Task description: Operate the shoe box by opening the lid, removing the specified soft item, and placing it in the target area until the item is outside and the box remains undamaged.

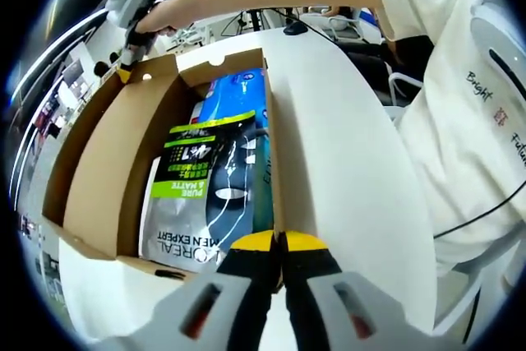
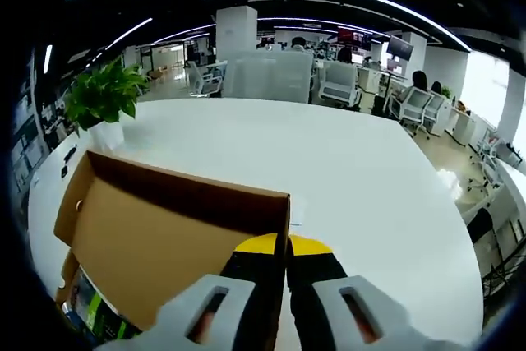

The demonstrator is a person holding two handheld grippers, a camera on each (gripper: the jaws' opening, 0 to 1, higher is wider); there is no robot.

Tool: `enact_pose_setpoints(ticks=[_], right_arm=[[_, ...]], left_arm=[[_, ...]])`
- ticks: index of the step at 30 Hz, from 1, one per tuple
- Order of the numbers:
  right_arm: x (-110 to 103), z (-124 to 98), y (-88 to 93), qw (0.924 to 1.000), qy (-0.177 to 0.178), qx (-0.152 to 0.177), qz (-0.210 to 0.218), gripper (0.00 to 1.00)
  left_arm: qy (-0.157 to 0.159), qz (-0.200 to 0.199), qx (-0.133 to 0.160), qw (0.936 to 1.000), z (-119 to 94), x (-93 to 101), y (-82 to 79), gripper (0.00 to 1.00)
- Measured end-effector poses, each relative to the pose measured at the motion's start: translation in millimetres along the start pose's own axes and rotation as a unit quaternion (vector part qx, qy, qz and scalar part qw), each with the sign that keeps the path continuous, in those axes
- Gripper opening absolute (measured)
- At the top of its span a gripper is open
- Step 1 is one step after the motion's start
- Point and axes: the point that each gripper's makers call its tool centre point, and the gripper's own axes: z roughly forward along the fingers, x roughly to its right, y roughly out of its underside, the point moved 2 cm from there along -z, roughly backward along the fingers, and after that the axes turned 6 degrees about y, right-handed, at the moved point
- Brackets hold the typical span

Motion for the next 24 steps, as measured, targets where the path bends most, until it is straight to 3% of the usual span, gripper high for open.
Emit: enact_pose_setpoints(ticks=[4,14,24], right_arm=[[-0.2,-0.6,3.1,0.9999,0.005,-0.003,0.009,0.01],[1.8,0.6,-1.5,0.9996,0.011,0.015,-0.022,0.02],[-0.9,-10.8,-21.1,0.9931,0.022,0.068,-0.093,0.08]], left_arm=[[-0.001,0.0,0.001,1.0,0.2,0.5,0.2,0.02],[-0.001,0.007,0.003,1.0,0.4,0.4,0.0,0.02],[0.0,0.005,0.001,1.0,0.7,0.4,-0.2,0.02]])
